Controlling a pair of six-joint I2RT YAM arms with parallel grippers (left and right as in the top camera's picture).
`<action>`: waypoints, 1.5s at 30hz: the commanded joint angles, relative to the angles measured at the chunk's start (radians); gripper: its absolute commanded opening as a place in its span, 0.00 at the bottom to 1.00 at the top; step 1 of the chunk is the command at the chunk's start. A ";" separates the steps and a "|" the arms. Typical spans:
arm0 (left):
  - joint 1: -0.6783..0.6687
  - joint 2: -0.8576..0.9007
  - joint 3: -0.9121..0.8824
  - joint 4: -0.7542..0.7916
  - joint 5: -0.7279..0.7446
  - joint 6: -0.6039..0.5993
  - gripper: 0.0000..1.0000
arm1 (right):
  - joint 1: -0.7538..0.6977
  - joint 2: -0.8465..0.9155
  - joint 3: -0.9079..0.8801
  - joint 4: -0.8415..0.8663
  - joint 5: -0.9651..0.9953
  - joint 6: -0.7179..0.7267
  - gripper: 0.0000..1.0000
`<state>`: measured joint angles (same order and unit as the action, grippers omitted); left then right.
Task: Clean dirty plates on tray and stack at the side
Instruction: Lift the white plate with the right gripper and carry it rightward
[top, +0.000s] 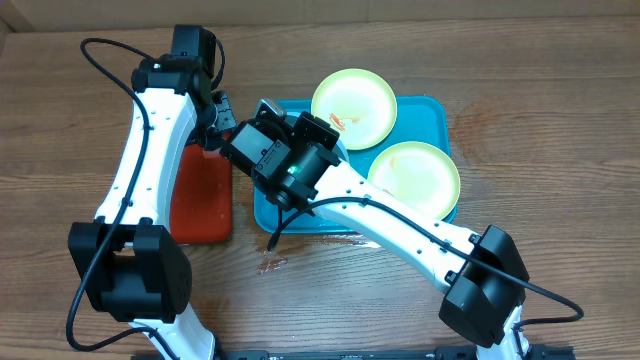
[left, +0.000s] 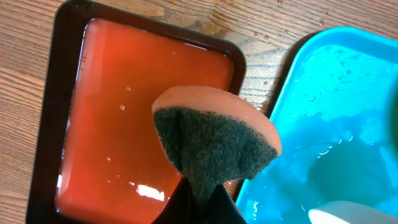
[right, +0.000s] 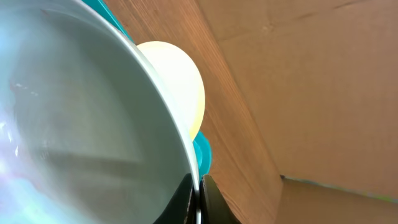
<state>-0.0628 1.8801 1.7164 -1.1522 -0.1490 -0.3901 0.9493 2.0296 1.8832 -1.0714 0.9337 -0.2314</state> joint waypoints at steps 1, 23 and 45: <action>0.013 -0.016 0.020 0.000 0.012 -0.010 0.04 | -0.007 -0.044 0.027 0.020 0.196 0.022 0.04; 0.013 -0.016 0.020 0.000 0.012 -0.011 0.04 | -0.048 -0.051 0.023 0.037 0.171 0.041 0.04; 0.012 -0.016 0.019 0.000 0.012 -0.011 0.04 | -0.589 -0.064 0.029 -0.025 -1.043 0.336 0.04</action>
<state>-0.0628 1.8801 1.7164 -1.1526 -0.1452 -0.3901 0.4904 2.0129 1.8858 -1.0840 0.2630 0.0292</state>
